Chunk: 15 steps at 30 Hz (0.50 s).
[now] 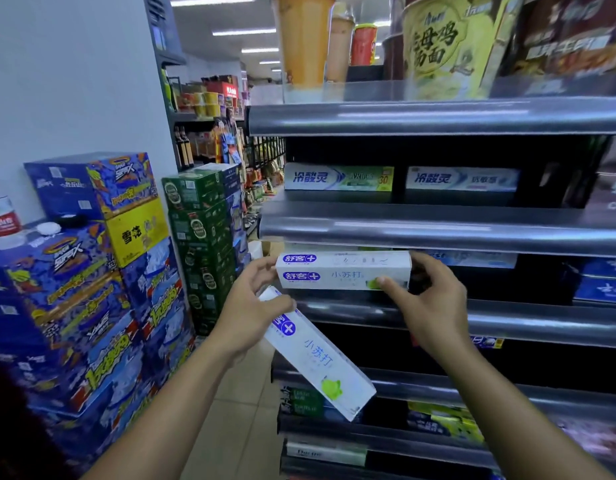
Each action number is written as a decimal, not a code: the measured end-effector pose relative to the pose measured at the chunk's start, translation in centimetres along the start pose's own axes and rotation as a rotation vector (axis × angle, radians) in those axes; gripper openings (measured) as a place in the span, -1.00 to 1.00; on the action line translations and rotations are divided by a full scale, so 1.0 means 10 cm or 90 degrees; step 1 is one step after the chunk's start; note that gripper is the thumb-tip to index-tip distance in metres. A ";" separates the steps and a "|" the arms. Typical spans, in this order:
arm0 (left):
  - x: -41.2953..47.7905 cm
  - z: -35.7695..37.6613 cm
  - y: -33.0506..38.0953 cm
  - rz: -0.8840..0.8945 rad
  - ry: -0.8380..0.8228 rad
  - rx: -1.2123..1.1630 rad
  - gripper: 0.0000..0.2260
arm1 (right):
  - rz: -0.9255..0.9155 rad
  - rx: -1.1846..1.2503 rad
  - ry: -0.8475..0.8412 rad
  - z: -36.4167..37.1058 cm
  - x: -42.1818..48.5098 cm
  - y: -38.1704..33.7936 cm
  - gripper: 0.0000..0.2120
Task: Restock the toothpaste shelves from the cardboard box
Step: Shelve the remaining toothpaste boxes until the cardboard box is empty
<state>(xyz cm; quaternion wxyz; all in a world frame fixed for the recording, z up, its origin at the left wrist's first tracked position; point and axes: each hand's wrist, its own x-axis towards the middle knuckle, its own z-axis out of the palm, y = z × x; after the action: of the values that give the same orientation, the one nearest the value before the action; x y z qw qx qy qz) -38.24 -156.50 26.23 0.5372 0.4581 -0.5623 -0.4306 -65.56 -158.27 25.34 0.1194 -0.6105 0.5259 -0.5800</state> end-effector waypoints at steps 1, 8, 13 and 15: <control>0.03 0.01 0.00 -0.005 0.005 0.009 -0.34 | 0.016 -0.001 0.001 0.03 0.02 0.02 -0.52; 0.21 0.02 -0.03 -0.011 0.014 0.048 -0.32 | -0.019 -0.088 0.003 0.15 0.08 0.08 -0.60; 0.20 0.03 -0.17 -0.015 0.035 0.064 -0.51 | -0.011 -0.209 -0.089 0.15 0.10 0.09 -0.49; 0.21 0.02 -0.19 -0.011 0.036 0.085 -0.50 | -0.017 -0.218 -0.096 0.13 0.12 0.08 -0.50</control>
<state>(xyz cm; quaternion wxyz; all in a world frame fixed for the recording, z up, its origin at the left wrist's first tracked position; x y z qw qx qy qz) -38.37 -158.92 24.83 0.5175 0.5098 -0.5701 -0.3837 -65.18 -160.14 25.06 0.0453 -0.6707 0.5985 -0.4358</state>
